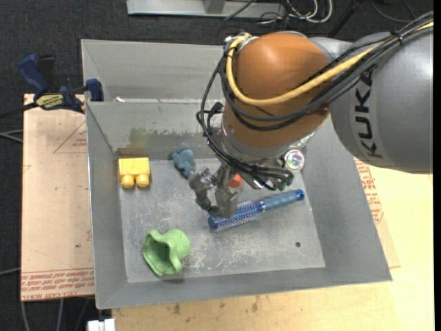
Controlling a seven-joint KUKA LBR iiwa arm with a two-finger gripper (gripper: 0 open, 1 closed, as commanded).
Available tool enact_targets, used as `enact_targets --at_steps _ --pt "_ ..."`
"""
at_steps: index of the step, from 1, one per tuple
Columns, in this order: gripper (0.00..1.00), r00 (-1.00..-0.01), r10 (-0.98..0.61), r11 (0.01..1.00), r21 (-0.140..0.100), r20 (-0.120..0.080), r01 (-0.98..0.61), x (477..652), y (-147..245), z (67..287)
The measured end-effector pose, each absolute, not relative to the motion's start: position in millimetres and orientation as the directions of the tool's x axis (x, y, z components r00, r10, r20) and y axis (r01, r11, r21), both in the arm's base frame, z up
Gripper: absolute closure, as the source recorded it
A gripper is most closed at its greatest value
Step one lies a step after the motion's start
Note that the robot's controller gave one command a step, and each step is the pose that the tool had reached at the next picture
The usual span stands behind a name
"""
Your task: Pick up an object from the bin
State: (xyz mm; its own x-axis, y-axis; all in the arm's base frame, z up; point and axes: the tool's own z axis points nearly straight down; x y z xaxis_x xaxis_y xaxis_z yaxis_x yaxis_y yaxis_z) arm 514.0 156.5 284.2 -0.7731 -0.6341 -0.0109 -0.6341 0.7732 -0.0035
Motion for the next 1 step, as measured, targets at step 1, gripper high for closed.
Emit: enact_targets --at_steps 1 --pt "1.0 -0.768 -0.64 0.768 0.004 0.006 -0.64 490.7 135.8 214.3"
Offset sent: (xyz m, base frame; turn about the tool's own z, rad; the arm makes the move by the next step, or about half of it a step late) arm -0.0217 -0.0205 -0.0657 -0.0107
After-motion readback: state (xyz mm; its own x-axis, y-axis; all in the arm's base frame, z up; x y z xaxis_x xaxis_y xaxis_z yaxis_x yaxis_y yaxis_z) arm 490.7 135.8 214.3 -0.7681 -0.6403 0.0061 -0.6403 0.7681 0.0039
